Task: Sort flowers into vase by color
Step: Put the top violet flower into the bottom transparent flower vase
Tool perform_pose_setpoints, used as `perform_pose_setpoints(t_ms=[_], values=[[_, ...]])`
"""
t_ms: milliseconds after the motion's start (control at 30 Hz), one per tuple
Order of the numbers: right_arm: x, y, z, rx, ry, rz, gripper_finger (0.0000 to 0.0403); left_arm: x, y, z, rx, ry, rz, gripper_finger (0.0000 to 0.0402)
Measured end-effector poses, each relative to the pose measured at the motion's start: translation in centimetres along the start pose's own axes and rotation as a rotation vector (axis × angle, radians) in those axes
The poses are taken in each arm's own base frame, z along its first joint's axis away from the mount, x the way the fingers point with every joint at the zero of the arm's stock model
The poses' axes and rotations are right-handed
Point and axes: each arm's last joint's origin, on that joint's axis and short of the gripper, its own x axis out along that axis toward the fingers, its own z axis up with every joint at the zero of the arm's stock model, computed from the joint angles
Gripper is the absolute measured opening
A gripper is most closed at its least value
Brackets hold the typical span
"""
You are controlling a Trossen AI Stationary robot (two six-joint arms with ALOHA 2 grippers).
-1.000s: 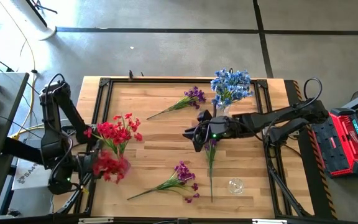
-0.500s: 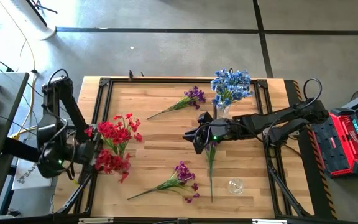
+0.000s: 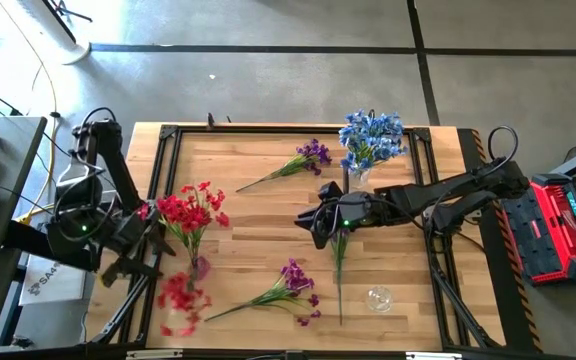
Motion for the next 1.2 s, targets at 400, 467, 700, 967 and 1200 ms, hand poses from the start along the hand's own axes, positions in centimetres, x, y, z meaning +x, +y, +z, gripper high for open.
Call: perform_pose_setpoints(t_ms=[400, 467, 700, 967, 1200], values=[[-0.1, 0.2, -0.3, 0.002, 0.004, 0.006, 0.0103, -1.1, 0.2, 1.4, -0.026, -0.086, -0.094, 0.0230], [-0.1, 0.2, -0.2, 0.002, 0.004, 0.006, 0.0103, -1.4, 0.1, 1.8, -0.034, -0.120, -0.127, 0.0230], [-0.1, 0.2, -0.3, -0.002, 0.005, 0.006, 0.0103, -2.6, 0.4, 3.2, -0.083, -0.224, -0.201, 0.0229], [-0.1, 0.2, -0.3, -0.002, 0.004, 0.005, 0.0103, -4.0, 1.4, 4.5, -0.067, -0.359, -0.169, 0.0229], [-0.1, 0.2, -0.3, 0.001, 0.004, 0.005, 0.0103, -5.5, 2.7, 5.8, -0.066, -0.431, -0.027, 0.0229]])
